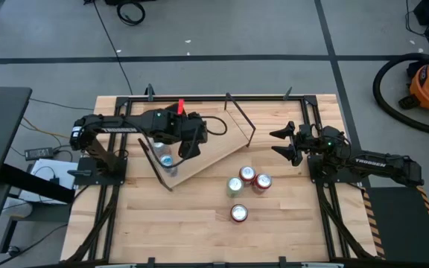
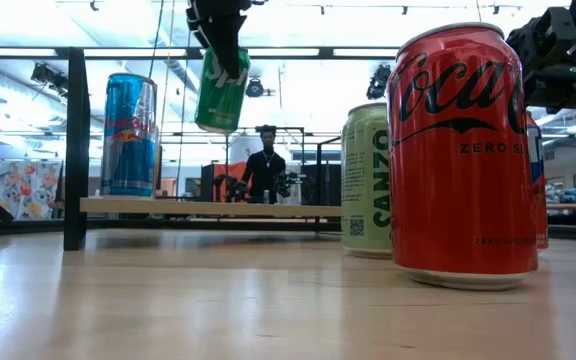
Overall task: Place canned beverage on shelf
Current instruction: Put the green soda can on the shelf
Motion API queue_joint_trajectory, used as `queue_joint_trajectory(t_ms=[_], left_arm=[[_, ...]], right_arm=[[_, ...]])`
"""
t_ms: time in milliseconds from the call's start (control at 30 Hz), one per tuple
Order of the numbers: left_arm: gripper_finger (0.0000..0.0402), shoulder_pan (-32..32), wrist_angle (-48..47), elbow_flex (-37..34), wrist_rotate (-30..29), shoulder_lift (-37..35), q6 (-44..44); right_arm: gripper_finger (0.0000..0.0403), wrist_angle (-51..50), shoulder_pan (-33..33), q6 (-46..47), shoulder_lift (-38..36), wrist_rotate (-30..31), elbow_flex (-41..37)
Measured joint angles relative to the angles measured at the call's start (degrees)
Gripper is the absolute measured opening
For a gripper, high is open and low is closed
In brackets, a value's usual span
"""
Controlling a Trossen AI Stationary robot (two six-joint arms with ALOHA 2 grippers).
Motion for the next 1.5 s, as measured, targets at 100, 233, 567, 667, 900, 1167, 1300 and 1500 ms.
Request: queue_joint_trajectory(t_ms=[100,233,567,667,900,1167,1300,1500], left_arm=[[0.0311,0.5,-0.2,0.0,0.3,0.1,0.4],[0.0311,0.8,2.5,-2.1,0.2,-0.3,1.5],[0.0311,4.6,18.5,-23.8,2.7,-13.1,2.2],[0.0311,7.4,23.1,-28.1,5.5,-17.0,1.4],[0.0311,14.1,26.0,-35.2,16.6,-20.6,-1.2],[0.0311,17.8,30.2,-39.8,21.4,-20.5,0.4],[0.0311,18.6,30.1,-40.4,22.0,-20.5,1.1],[0.0311,18.5,30.7,-40.4,22.3,-20.5,1.2]], right_arm=[[0.0334,-0.2,0.0,0.0,0.0,-0.1,0.0],[0.0334,-0.2,0.0,0.0,0.0,-0.4,0.0],[0.0334,0.7,0.0,0.2,0.2,0.0,0.0],[0.0334,0.9,0.0,0.2,0.4,0.1,0.0],[0.0334,1.1,0.0,0.1,0.5,0.1,0.0],[0.0334,1.1,0.0,0.0,0.9,0.0,0.0],[0.0334,1.2,0.0,0.0,1.0,0.0,0.0],[0.0334,1.2,0.0,0.0,1.0,0.0,0.0]])
